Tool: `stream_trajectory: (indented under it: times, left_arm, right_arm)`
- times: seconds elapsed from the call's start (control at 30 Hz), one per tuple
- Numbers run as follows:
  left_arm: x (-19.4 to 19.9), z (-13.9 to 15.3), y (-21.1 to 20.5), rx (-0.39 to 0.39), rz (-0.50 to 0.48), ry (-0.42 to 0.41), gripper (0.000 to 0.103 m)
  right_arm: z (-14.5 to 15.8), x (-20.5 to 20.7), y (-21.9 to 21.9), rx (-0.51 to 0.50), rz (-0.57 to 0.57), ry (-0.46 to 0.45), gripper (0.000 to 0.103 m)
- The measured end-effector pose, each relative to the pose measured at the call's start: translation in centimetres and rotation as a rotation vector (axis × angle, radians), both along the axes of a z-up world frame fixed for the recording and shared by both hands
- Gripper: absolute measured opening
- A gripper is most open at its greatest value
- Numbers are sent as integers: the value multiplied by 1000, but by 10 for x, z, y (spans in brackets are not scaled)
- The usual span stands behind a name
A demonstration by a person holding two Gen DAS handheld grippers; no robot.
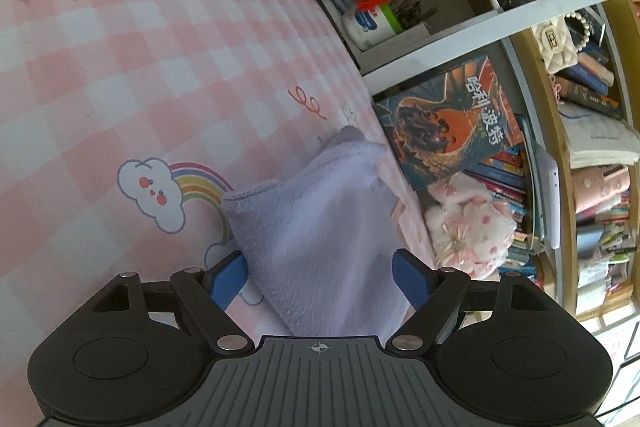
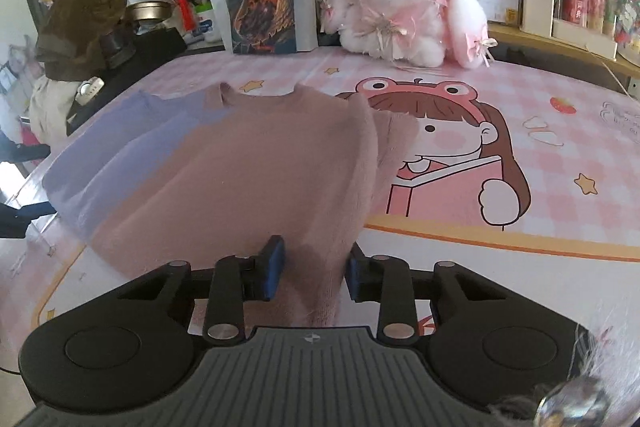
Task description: Fold clothes
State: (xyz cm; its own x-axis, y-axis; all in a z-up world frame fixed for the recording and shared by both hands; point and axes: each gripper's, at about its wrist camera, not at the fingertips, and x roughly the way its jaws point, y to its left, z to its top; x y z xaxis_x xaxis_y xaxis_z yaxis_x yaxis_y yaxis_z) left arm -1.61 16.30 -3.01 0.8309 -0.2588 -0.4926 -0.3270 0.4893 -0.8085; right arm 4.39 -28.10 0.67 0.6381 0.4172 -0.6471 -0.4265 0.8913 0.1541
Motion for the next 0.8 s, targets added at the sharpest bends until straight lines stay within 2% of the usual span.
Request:
stream_trajectory:
  times: [0.17,0.23,0.27,0.33,0.4,0.47,0.53,0.67,0.7,0.8]
  left_arm:
    - [9,0,-2,13,13,3,79]
    - [14,1,-4,22,16,5,72]
    - [16,-1,-4,22,11,8,60]
    - [24,-8,-4,10,-15,18,28]
    - [27,-8,-6,33,-20,6,19]
    - [28,-6,-8,68,-19,-14,16]
    - [29,-3,-11,103,-17,-34,8]
    - [16,33,-30,271,-103,-211,8]
    - [14,38,-31,295,-115,-234,7]
    - [12,32,-16,284,-103,-205,8]
  right_arm:
    - [-2,5,1,29,16,32,29]
    - [-3,4,1,30,12,31,29]
    - [-3,3,2,30,12,31,29]
    - [-3,2,4,29,11,31,29]
    - [-3,0,6,34,6,32,29]
    - [-4,-1,8,38,2,33,29]
    - [-4,-3,10,42,5,33,29]
    - [-5,-11,20,61,20,42,29]
    - [-5,-13,23,65,23,44,29]
    - [-5,-19,31,79,35,51,30]
